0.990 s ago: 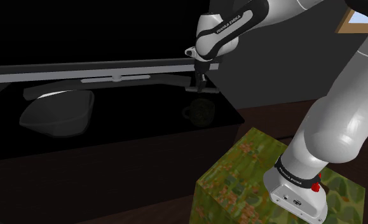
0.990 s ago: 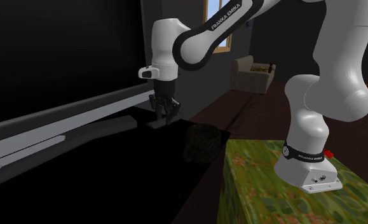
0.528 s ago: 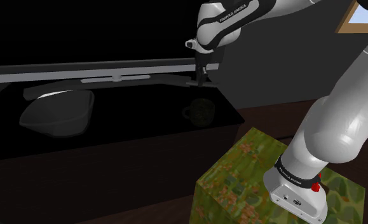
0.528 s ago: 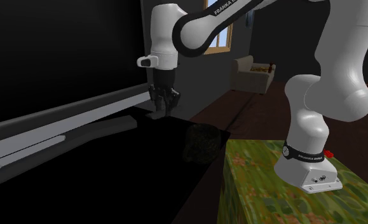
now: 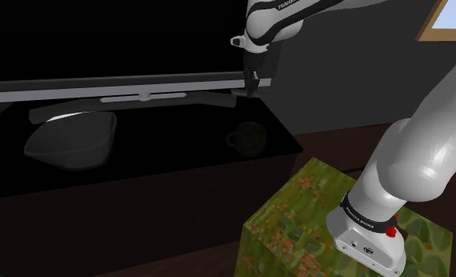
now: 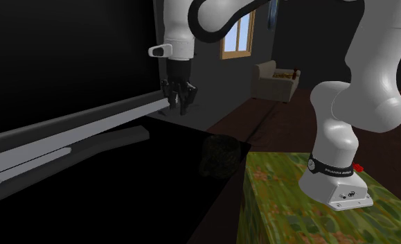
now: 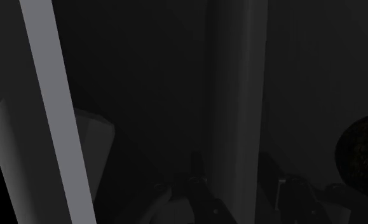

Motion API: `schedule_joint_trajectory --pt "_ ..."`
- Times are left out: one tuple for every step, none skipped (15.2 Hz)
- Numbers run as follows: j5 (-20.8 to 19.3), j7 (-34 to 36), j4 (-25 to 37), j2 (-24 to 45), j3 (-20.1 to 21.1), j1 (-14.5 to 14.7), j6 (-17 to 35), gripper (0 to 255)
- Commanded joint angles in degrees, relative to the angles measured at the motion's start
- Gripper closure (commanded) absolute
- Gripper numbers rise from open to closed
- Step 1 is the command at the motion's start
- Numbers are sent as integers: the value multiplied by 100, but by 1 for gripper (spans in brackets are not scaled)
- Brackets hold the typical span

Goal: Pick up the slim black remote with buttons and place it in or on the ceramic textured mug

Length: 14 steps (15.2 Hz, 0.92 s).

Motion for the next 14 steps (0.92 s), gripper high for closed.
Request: schedule_joint_trajectory --pt "1 10 132 -25 12 8 -158 255" --pt "-1 10 187 -47 14 9 -236 255" --pt "-2 10 243 -68 17 10 -313 255" --pt "-4 10 301 -88 20 11 -390 255" --pt "-5 9 359 -106 23 12 -467 255" --pt "-6 9 406 -120 25 12 -526 255" --pt "-33 144 244 -263 99 57 -513 255" --pt "-55 278 89 -402 175 101 -502 255" --pt "-72 412 -60 -538 255 145 -495 255" --pt "-83 545 -203 -669 337 189 -490 255" --pt "-88 678 -339 -796 421 233 -488 255" --pt "-88 811 -470 -918 507 278 -488 255" --pt "-82 943 -593 -1037 595 324 -490 255" --pt "-72 1075 -711 -1151 685 371 -495 255"
